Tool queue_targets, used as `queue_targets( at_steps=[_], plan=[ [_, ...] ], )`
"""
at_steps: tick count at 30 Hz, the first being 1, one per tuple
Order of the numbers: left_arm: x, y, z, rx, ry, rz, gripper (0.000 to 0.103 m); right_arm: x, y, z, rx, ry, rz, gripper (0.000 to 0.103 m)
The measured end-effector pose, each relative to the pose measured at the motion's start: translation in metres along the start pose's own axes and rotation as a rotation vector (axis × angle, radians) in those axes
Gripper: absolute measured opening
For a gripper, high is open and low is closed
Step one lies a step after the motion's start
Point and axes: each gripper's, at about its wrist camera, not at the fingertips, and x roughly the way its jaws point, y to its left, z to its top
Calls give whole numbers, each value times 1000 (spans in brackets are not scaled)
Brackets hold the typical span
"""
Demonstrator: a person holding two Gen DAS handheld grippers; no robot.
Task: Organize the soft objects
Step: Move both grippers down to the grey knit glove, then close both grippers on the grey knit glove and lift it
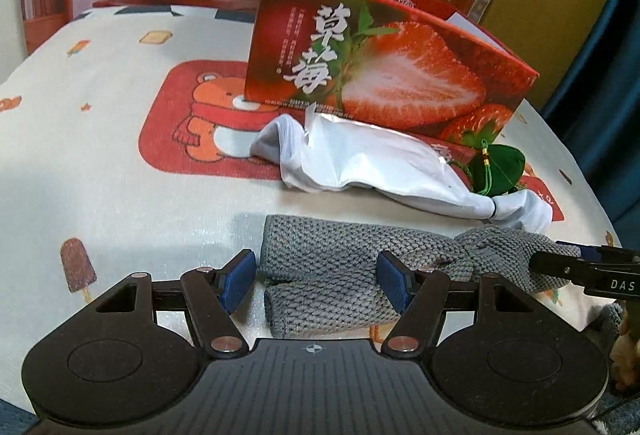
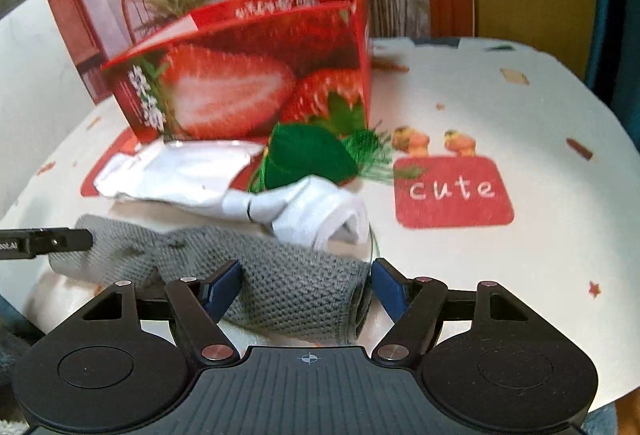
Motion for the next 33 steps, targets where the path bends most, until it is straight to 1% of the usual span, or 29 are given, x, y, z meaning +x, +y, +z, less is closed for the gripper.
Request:
queue_targets(
  at_steps=[8,14,19,22,24,25,28,30,33],
  plan=[
    [5,1,-2,4,5,-6,69,7,0,0,-12,16,1,67],
    [5,-1,-2,13,5,-11,68,7,7,-1,-44,24,8,60],
    [5,-2,-2,21,4,-9,66,5,15,-2,-85,29,27,51],
    [5,-1,-2,19,1,-5,60,6,21,-2,-112,36,41,46],
    [4,0,-2,13,-1,-4,52,6,22,-2,-121,40,47,46],
    [4,0,-2,11,-2,-3,50,6,22,-2,-121,41,49,46],
    [3,1,-3,11,-10,-11,36,6,21,-3,-116,42,53,46],
    [1,-2,-3,24,-22,-10,25,6,21,-3,-116,43,54,46],
    [1,-2,-3,19,-28,-2,23,7,22,-3,-119,45,58,46]
  ],
)
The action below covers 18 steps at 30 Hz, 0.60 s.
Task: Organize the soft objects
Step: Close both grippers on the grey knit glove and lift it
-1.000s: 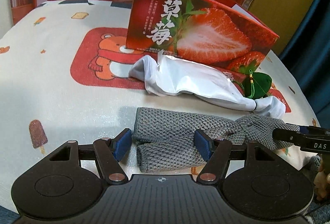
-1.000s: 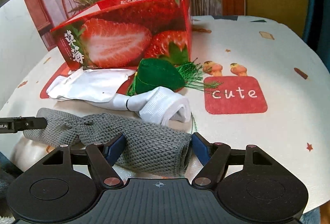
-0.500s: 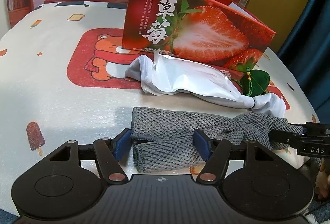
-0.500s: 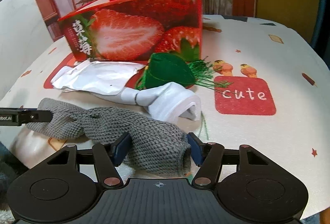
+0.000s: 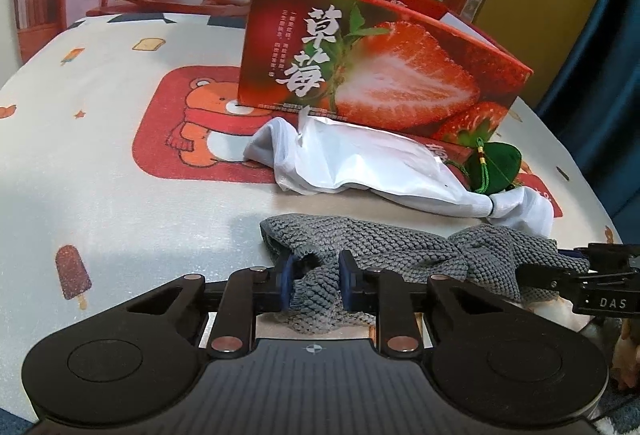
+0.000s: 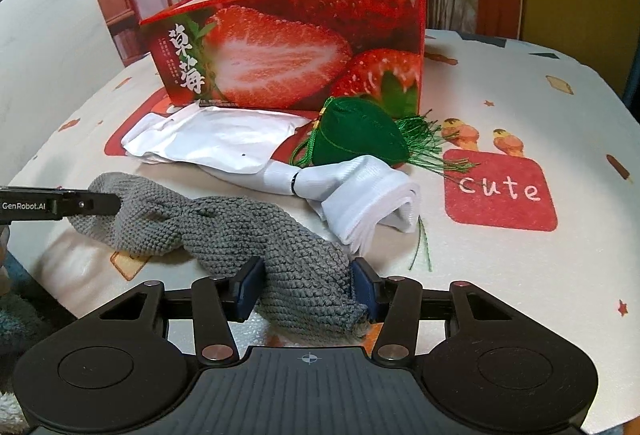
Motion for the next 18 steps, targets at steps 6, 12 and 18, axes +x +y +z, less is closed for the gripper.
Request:
queue_targets(
  at_steps=[6,12,18],
  plan=[
    [-2,9,2,-59,-17,39,23,1,1,0,-1,2,19,48],
    [-4,16,4,-88,-27,84,23,0,4,0,-18,1,36,48],
    [-5,22,4,-122,-33,121,23,0,4,0,-21,-3,50,47]
  ],
)
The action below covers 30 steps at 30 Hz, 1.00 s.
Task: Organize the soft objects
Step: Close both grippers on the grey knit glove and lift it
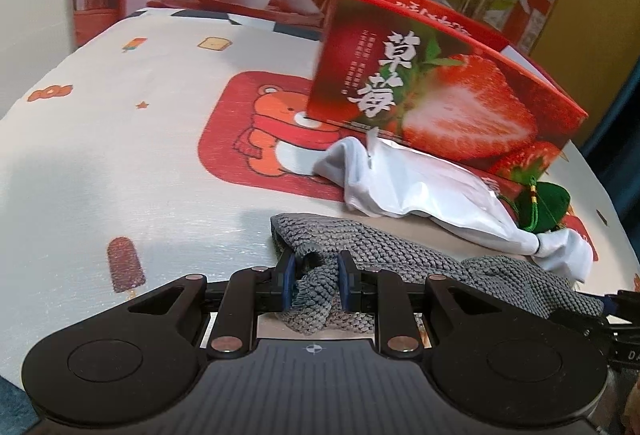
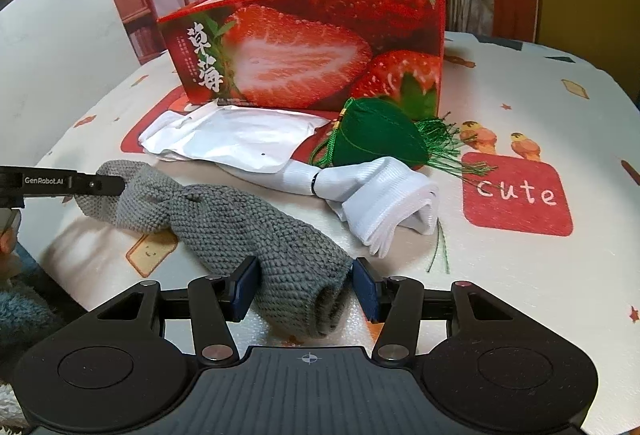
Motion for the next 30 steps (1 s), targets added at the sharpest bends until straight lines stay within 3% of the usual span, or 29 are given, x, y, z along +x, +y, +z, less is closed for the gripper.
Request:
queue_targets(
  at_steps=[3,14,18,30],
  plan=[
    [0,-1,-1,6,3,4,23,0,1,0,-6,-1,6,45],
    [1,-4,-2,30,7,6,25,-1,5,1,-31,-9,43,25],
    [-1,-3,-2,28,-7,-12,19,-4,4,2,-25,-33,55,22],
    [-45,-10,9,55,-218,-53,17,-33,4,17,-6,-201,126,20]
  ],
)
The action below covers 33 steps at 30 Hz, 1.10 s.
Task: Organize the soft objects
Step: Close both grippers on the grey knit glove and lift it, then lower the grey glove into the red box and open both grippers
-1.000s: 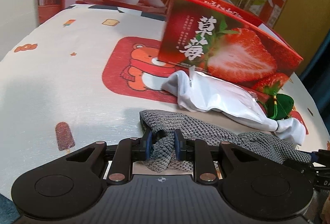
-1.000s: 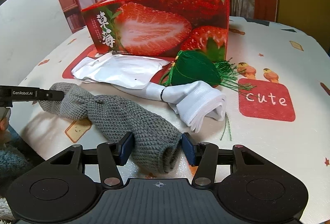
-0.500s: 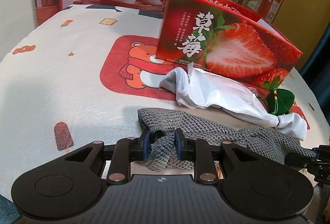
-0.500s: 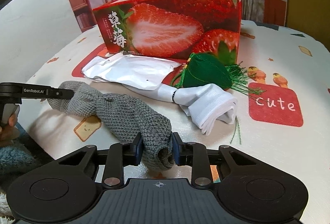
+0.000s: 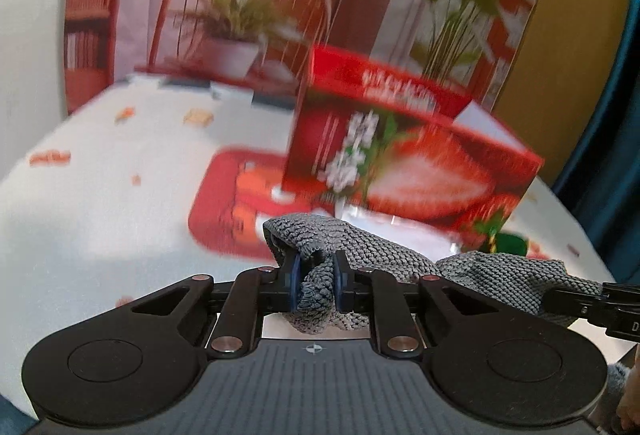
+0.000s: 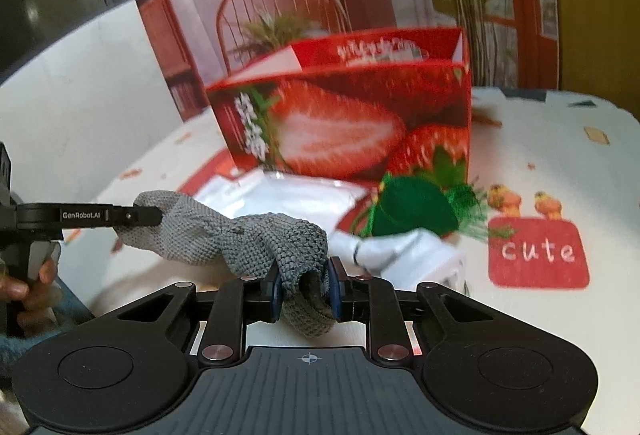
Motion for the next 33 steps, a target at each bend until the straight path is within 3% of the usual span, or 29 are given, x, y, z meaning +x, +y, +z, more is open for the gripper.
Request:
queue_targets(
  at_steps=[9,14,17,23,33],
  plan=[
    [-26,-23,56,61,-189,-36,17,-20,-3,48,1,-140,34,20],
    [-12,-42,99,76,-235,-55,17,-17,-6,85,-32,-206,7,20],
    [4,-57,119,138,-253,-58,17,-9,-7,108,-54,-241,-22,20],
    [56,-76,152,187,-206,-31,17,22,-18,149,-57,-269,-63,20],
    [136,-77,158,196,-39,7,17,95,-58,171,-2,-153,-125,20]
  ],
)
